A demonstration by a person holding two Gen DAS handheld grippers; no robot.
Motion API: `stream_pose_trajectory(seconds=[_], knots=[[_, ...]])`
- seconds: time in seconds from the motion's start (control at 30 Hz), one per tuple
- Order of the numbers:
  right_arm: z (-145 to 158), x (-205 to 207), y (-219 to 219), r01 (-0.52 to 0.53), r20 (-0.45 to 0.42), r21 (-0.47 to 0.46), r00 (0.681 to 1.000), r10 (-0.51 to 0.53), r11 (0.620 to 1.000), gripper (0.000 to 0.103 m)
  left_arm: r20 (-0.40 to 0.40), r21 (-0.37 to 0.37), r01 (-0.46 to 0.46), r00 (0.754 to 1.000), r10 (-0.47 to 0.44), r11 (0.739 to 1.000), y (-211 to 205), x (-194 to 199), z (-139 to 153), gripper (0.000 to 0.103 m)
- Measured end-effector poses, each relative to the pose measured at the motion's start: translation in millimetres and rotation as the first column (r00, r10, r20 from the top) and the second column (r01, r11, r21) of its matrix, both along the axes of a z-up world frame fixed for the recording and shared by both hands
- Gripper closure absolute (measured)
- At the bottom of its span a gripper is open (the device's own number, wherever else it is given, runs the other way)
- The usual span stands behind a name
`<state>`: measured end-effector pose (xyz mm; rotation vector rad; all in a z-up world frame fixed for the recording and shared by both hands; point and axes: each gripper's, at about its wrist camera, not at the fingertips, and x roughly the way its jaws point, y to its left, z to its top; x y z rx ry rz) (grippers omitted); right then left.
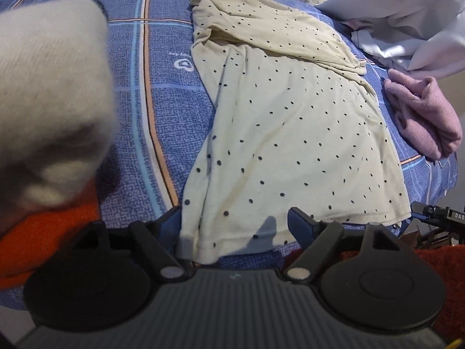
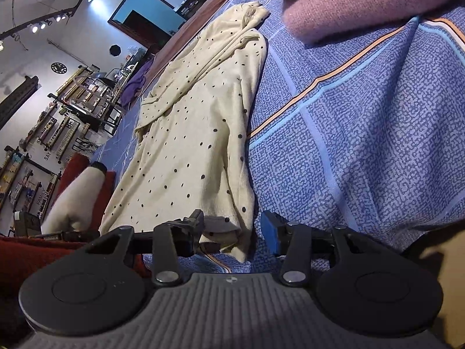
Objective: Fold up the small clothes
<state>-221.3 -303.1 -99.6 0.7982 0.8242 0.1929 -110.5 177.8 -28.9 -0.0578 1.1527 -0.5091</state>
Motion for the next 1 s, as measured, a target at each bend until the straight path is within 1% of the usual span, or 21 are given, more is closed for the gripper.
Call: stream_pose_trajectory(seconds=[0.03, 0.07, 0.1, 0.13, 0.2, 0.27, 0.3, 0.4, 0.57, 0.7, 0.77, 0.83, 0.93, 0.97, 1.0], knots=[[-1, -1, 0, -0.002, -0.005, -0.001, 1.000, 0.002, 1.000, 0.026, -0.009, -0.002, 0.004, 1.000, -0.004, 1.000, -1, 1, -4, 0.042], [-3, -1, -2, 0.002, -0.011, 0.004, 1.000, -0.002, 1.000, 0.026, -0.022, -0.005, 0.009, 1.000, -0.009, 1.000, -2, 2, -7, 0.050], [-5, -2, -3, 0.012, -0.015, 0.015, 1.000, -0.012, 1.000, 0.026, -0.033, -0.005, 0.014, 0.999, -0.014, 1.000, -4, 3, -9, 0.065], [-5, -3, -5, 0.020, -0.017, 0.025, 1.000, -0.020, 0.999, 0.026, -0.039, -0.002, 0.029, 0.999, -0.029, 1.000, -7, 3, -12, 0.074], [-6, -5, -7, 0.031, -0.021, 0.038, 0.999, -0.030, 0.999, 0.026, -0.040, 0.002, 0.043, 0.998, -0.043, 0.999, -11, 2, -13, 0.075], [-8, -7, -8, 0.031, -0.025, 0.046, 0.999, -0.029, 0.998, 0.026, -0.043, 0.016, 0.061, 0.997, -0.060, 0.998, -15, 2, -16, 0.086], [-8, -8, -8, 0.031, -0.027, 0.048, 0.999, -0.029, 0.998, 0.026, -0.043, 0.022, 0.068, 0.997, -0.067, 0.997, -16, 1, -17, 0.093], [-10, -8, -7, 0.031, -0.033, 0.062, 0.999, -0.029, 0.998, 0.025, -0.037, 0.028, 0.095, 0.995, -0.093, 0.995, -19, 0, -16, 0.097], [-9, -9, -1, 0.019, -0.038, 0.075, 0.999, -0.017, 0.997, 0.024, -0.017, 0.006, 0.107, 0.994, -0.107, 0.994, -15, 1, -3, 0.098], [-11, -8, 5, 0.008, -0.039, 0.097, 0.999, -0.004, 0.995, 0.022, 0.013, 0.082, 0.099, 0.995, -0.101, 0.992, -7, 4, 3, 0.098], [-15, -7, 11, 0.003, -0.044, 0.107, 0.999, 0.002, 0.994, 0.022, 0.011, 0.112, 0.090, 0.996, -0.091, 0.990, 1, 8, 2, 0.098], [-18, -5, 16, -0.007, -0.045, 0.125, 0.999, 0.013, 0.992, 0.022, -0.001, 0.113, 0.084, 0.996, -0.084, 0.990, 6, 11, 0, 0.098], [-18, -5, 19, -0.028, -0.040, 0.126, 0.999, 0.033, 0.992, 0.023, -0.002, 0.118, 0.093, 0.996, -0.094, 0.989, 4, 12, -1, 0.098], [-17, -7, 18, -0.030, -0.045, 0.127, 0.998, 0.036, 0.992, 0.035, -0.003, 0.119, 0.098, 0.995, -0.098, 0.988, 3, 12, -1, 0.098], [-17, -8, 16, -0.031, -0.054, 0.120, 0.998, 0.038, 0.992, 0.060, -0.002, 0.120, 0.099, 0.995, -0.100, 0.988, 2, 12, -1, 0.098]])
